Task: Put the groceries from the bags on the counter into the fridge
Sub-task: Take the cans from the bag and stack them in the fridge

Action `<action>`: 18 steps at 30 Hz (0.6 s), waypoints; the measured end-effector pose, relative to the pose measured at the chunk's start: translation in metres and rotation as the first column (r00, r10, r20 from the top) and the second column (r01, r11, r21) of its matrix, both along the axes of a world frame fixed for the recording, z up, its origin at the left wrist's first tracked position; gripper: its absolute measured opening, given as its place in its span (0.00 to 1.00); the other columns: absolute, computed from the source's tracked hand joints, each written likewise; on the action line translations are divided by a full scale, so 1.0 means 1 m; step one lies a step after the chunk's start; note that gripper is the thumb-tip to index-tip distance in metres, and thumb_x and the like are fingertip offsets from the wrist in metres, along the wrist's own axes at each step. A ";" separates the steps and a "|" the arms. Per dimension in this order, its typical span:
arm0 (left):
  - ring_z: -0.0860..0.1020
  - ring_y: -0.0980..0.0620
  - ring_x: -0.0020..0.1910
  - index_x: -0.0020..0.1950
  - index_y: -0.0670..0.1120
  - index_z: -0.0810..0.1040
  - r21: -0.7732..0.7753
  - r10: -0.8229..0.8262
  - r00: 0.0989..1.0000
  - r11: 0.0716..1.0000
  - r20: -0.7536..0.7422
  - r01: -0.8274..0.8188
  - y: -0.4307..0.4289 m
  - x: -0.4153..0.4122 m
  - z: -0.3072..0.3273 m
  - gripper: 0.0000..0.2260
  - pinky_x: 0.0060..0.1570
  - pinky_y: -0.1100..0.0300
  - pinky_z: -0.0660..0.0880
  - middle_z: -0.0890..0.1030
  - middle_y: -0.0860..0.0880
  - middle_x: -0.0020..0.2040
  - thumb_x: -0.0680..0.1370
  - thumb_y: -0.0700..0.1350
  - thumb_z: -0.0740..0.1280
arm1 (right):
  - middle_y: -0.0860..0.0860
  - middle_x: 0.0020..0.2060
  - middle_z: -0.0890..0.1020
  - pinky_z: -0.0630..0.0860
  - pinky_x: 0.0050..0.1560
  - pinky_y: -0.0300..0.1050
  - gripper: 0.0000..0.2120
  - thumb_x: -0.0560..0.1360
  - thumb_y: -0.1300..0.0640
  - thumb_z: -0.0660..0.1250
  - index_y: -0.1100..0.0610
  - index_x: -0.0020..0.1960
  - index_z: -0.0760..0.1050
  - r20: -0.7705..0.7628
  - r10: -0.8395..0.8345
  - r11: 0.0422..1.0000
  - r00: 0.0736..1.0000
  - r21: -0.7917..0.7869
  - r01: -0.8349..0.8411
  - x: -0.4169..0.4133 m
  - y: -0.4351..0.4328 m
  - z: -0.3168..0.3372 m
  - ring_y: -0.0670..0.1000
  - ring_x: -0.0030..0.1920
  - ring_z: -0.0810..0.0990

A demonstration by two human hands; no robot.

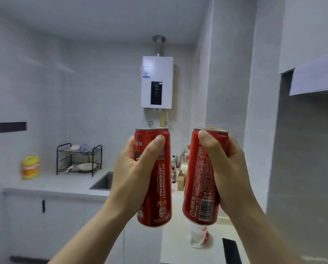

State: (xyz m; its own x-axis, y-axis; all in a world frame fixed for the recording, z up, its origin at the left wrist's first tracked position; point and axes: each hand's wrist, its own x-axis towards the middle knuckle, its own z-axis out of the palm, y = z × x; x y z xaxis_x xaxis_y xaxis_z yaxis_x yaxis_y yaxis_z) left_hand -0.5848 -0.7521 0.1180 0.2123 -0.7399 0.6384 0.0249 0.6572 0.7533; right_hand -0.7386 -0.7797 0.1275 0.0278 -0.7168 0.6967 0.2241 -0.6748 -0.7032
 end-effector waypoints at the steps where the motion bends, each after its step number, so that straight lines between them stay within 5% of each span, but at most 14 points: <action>1: 0.83 0.46 0.35 0.52 0.45 0.75 0.001 0.058 0.998 0.998 0.001 -0.058 0.001 0.012 -0.001 0.20 0.33 0.58 0.78 0.83 0.42 0.40 0.68 0.57 0.68 | 0.58 0.44 0.83 0.82 0.38 0.53 0.20 0.63 0.38 0.71 0.49 0.49 0.77 -0.005 0.050 0.999 0.999 0.001 -0.050 0.014 -0.008 -0.001 0.60 0.41 0.84; 9: 0.83 0.47 0.36 0.53 0.46 0.75 0.025 0.509 0.861 0.860 0.017 -0.509 0.033 0.084 -0.003 0.21 0.34 0.59 0.78 0.83 0.43 0.41 0.68 0.60 0.68 | 0.56 0.44 0.83 0.83 0.41 0.50 0.16 0.66 0.40 0.71 0.46 0.48 0.77 -0.049 0.452 0.892 0.891 0.002 -0.452 0.116 -0.040 -0.001 0.56 0.42 0.85; 18: 0.83 0.43 0.40 0.50 0.49 0.76 0.082 0.841 0.542 0.539 0.009 -0.838 0.126 0.132 -0.027 0.22 0.37 0.54 0.81 0.83 0.44 0.42 0.64 0.62 0.70 | 0.59 0.43 0.83 0.83 0.40 0.56 0.17 0.63 0.38 0.72 0.46 0.47 0.78 -0.030 0.806 0.592 0.591 0.055 -0.804 0.229 0.014 -0.021 0.61 0.42 0.84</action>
State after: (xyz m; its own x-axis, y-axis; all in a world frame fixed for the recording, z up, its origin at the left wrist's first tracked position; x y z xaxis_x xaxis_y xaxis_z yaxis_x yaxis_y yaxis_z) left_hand -0.4527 -0.6258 0.0910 0.7759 -0.2535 0.5777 -0.4892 0.3364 0.8047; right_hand -0.5094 -0.7655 0.1060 0.6364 -0.4075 0.6549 0.6313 -0.2126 -0.7458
